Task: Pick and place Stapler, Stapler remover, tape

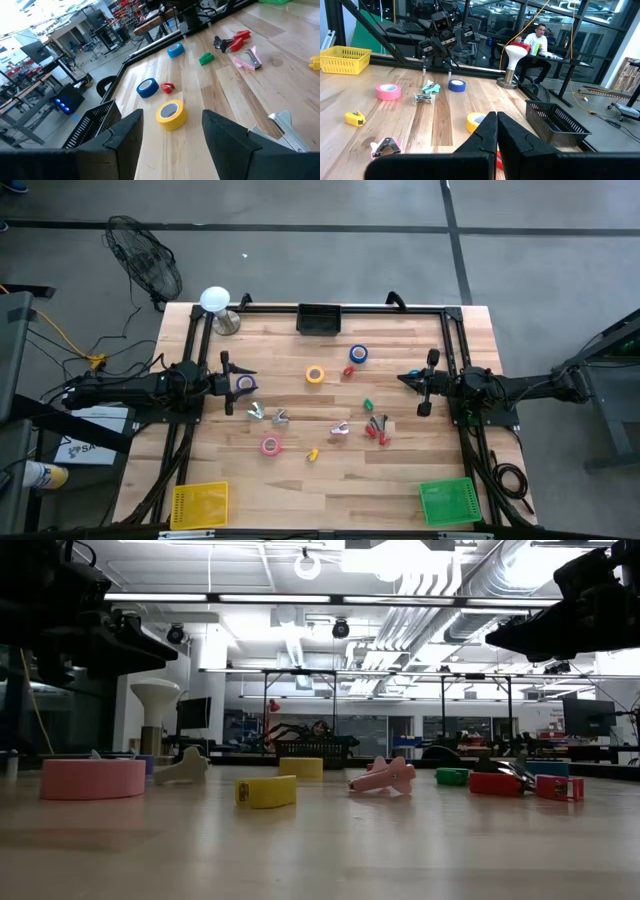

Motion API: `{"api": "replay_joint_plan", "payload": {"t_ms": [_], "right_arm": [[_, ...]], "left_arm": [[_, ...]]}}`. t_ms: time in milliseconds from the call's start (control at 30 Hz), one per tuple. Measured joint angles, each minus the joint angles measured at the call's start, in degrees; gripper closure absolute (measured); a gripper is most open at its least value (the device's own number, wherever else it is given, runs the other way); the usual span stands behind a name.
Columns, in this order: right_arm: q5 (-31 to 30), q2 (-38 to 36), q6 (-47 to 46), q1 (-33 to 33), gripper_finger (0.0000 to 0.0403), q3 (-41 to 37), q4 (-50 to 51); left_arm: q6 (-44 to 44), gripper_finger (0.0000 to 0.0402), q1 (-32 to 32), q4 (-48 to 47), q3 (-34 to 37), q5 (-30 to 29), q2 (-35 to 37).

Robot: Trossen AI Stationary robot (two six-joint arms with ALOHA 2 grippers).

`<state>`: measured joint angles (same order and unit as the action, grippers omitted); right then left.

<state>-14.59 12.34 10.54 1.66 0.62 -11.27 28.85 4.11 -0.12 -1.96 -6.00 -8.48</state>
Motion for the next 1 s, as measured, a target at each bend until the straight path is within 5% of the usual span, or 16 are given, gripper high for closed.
{"api": "replay_joint_plan", "payload": {"t_ms": [367, 1000], "right_arm": [[-0.39, 0.02, 1.41, -0.01, 0.0402, -0.01, -0.02], [-17.13, 0.01, -10.09, -0.61, 0.0402, 0.01, -0.26]], "left_arm": [[-0.01, 0.0204, 0.0, 0.0, 0.01, -0.02, 0.0], [-0.01, 0.0204, -0.01, 0.0, 0.0, 0.0, 0.01]]}}
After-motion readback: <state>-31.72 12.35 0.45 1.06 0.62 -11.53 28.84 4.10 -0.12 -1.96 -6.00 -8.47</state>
